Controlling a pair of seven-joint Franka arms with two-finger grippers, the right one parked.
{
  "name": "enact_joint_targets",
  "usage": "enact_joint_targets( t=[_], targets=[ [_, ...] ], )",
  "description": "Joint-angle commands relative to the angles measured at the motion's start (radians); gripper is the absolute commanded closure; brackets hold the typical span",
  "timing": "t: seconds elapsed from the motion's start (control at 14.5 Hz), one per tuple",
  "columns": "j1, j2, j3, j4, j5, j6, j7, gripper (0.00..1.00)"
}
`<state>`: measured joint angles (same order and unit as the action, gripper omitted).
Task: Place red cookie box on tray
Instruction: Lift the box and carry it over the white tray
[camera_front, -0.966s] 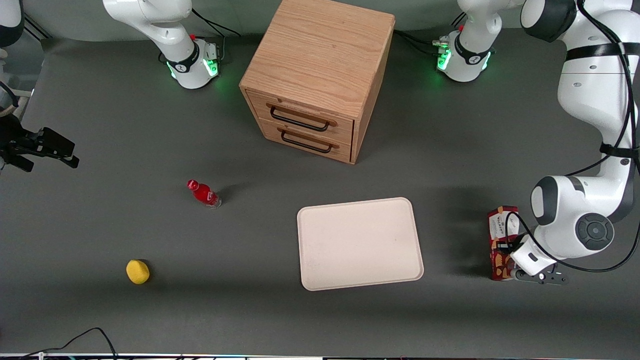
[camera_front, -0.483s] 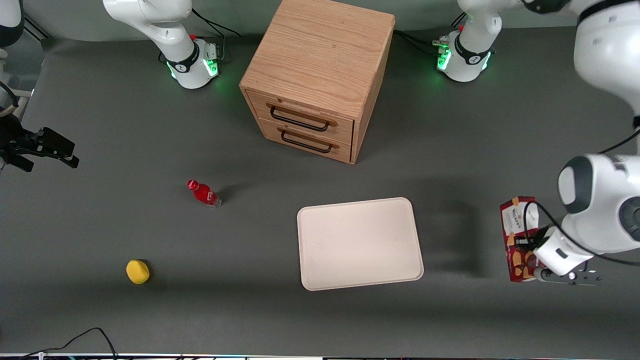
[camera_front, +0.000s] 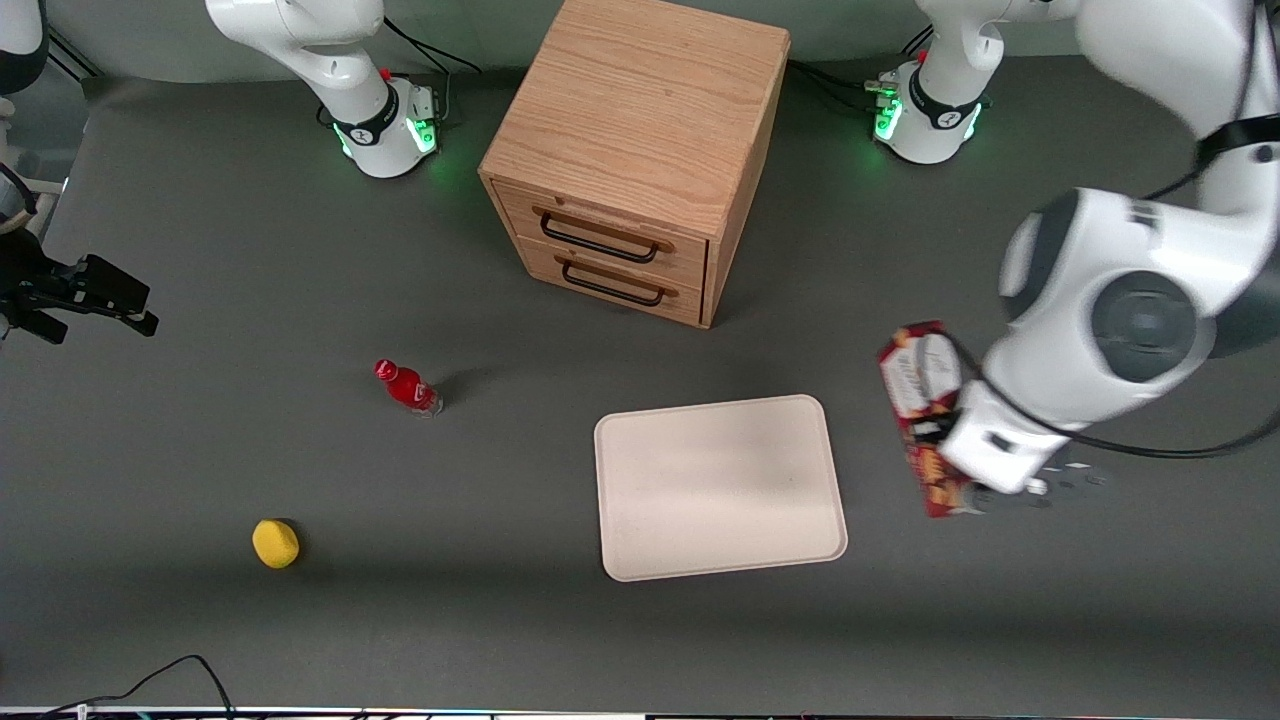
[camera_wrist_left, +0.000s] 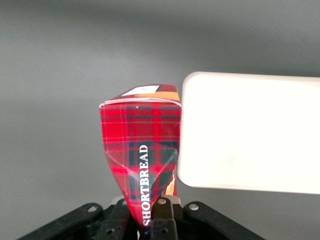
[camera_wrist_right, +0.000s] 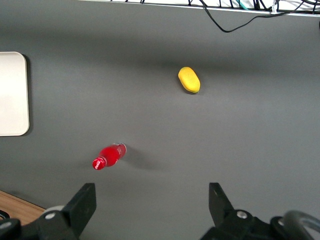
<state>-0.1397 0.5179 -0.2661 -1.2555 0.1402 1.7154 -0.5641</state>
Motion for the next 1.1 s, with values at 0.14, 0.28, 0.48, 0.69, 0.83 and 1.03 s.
enact_joint_targets(
  t=[0.14, 0.28, 0.48, 0.69, 0.83, 1.03],
  targets=[
    [-0.078, 0.186, -0.012, 0.039, 0.006, 0.173, -0.105, 1.00],
    [-0.084, 0.244, -0.012, 0.031, 0.012, 0.258, -0.097, 1.00],
    [-0.098, 0.307, -0.012, 0.031, 0.015, 0.289, -0.094, 1.00],
    [-0.104, 0.341, -0.012, 0.031, 0.030, 0.332, -0.092, 1.00],
    [-0.106, 0.355, -0.010, 0.031, 0.048, 0.343, -0.092, 1.00],
    [-0.112, 0.369, -0.010, 0.031, 0.076, 0.343, -0.092, 1.00]
  ],
)
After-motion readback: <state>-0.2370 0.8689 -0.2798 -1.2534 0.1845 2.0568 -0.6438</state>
